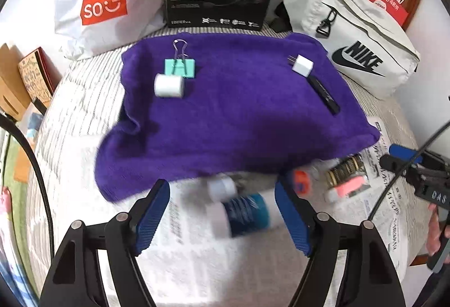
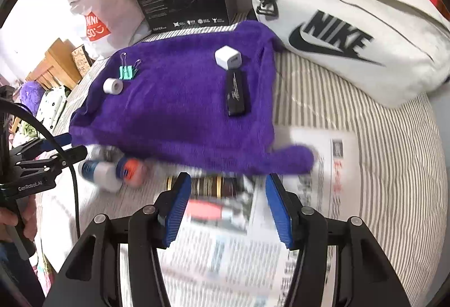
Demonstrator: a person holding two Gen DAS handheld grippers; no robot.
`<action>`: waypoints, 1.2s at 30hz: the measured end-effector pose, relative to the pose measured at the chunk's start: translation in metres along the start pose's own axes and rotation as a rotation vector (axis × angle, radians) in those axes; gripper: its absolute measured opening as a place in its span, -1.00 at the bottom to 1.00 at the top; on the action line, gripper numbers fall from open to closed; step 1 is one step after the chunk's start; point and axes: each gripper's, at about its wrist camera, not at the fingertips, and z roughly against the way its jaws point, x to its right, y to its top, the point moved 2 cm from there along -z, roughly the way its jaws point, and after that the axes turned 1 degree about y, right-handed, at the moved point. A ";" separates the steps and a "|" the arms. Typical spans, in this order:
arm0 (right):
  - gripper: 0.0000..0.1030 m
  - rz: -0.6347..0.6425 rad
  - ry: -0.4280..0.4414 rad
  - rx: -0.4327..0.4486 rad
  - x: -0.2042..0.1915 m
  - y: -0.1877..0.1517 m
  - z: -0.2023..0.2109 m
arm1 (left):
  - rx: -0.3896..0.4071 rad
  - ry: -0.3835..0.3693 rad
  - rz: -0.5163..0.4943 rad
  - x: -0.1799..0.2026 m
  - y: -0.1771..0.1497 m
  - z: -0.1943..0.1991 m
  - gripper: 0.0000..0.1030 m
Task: Organize rigid objects
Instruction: 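Grasp the blue-and-white balm bottle with the left gripper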
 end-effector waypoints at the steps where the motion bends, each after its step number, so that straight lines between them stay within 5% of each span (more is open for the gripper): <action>1: 0.07 -0.006 0.003 0.002 0.002 -0.006 0.004 | -0.007 0.012 0.000 0.004 -0.002 -0.002 0.51; 18: 0.07 -0.072 0.046 -0.019 0.027 -0.061 0.024 | -0.079 0.134 0.024 0.030 -0.018 -0.033 0.60; 36: 0.07 -0.080 0.036 -0.054 0.023 -0.068 0.011 | -0.052 0.019 0.041 0.016 -0.024 -0.037 0.49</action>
